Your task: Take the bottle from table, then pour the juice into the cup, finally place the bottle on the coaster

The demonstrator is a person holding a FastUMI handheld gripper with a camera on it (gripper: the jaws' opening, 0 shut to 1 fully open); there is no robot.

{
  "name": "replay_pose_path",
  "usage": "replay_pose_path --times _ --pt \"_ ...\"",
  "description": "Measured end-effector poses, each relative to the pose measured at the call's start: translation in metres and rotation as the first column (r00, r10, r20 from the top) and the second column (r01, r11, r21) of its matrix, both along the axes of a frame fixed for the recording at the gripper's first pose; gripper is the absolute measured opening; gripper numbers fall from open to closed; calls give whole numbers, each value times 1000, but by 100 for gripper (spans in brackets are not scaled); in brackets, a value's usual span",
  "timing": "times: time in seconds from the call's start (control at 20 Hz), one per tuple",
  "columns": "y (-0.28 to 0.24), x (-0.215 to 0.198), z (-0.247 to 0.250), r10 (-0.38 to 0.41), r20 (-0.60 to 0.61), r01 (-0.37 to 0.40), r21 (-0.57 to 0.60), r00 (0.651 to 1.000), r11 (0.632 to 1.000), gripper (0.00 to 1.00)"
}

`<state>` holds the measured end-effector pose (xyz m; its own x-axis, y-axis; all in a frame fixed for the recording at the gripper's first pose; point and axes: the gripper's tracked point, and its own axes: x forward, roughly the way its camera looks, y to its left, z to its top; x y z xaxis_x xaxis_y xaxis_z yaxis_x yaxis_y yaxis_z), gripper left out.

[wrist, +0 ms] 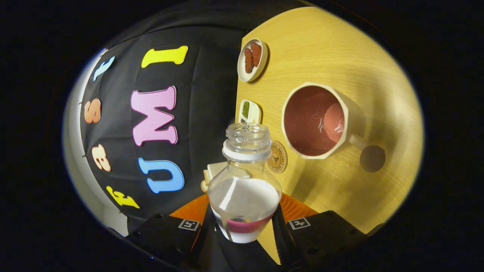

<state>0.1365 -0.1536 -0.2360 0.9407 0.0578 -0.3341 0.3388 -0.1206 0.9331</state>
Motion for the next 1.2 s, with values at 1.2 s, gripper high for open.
replay_pose_path --times 1.2 --pt "-4 14 -5 -86 -84 111 377 993 920 70"
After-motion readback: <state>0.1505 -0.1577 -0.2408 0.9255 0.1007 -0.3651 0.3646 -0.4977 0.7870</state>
